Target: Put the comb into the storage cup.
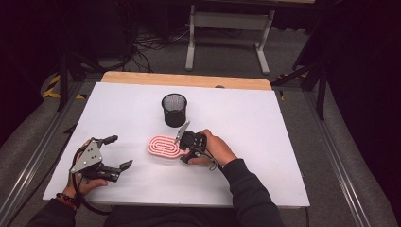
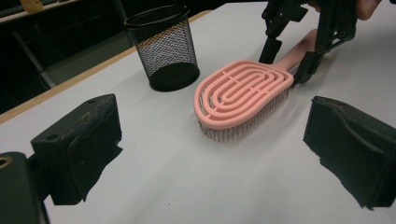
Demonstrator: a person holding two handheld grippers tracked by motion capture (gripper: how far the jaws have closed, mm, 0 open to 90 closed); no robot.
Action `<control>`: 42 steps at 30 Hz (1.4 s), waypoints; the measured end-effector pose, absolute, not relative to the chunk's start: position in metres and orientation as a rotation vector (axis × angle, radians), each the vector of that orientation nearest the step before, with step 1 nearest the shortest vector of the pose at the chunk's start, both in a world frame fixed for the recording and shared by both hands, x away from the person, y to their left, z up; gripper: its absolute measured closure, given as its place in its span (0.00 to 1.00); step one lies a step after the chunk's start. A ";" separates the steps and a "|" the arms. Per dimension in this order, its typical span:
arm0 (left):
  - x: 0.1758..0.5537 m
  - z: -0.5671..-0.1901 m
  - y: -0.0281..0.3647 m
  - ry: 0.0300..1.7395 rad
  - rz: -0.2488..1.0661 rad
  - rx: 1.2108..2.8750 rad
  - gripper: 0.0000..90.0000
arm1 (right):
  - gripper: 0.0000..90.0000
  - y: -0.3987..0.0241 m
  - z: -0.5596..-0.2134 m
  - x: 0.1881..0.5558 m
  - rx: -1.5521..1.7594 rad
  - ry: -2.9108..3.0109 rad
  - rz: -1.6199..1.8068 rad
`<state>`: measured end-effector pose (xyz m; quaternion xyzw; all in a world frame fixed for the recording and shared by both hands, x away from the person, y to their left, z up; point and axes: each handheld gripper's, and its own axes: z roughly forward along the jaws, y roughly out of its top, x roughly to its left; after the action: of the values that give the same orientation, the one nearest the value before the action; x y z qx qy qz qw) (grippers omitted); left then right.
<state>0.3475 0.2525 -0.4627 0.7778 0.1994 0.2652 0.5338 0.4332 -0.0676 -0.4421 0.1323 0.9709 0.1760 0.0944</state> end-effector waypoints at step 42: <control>0.353 -0.464 0.250 0.484 0.592 1.892 0.08 | 0.78 -0.102 -0.440 0.397 0.417 2.415 1.051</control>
<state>0.3527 0.2497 -0.4635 0.7901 0.2020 0.2473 0.5232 0.3970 -0.1016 -0.4405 0.1521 0.8802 0.3832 0.2350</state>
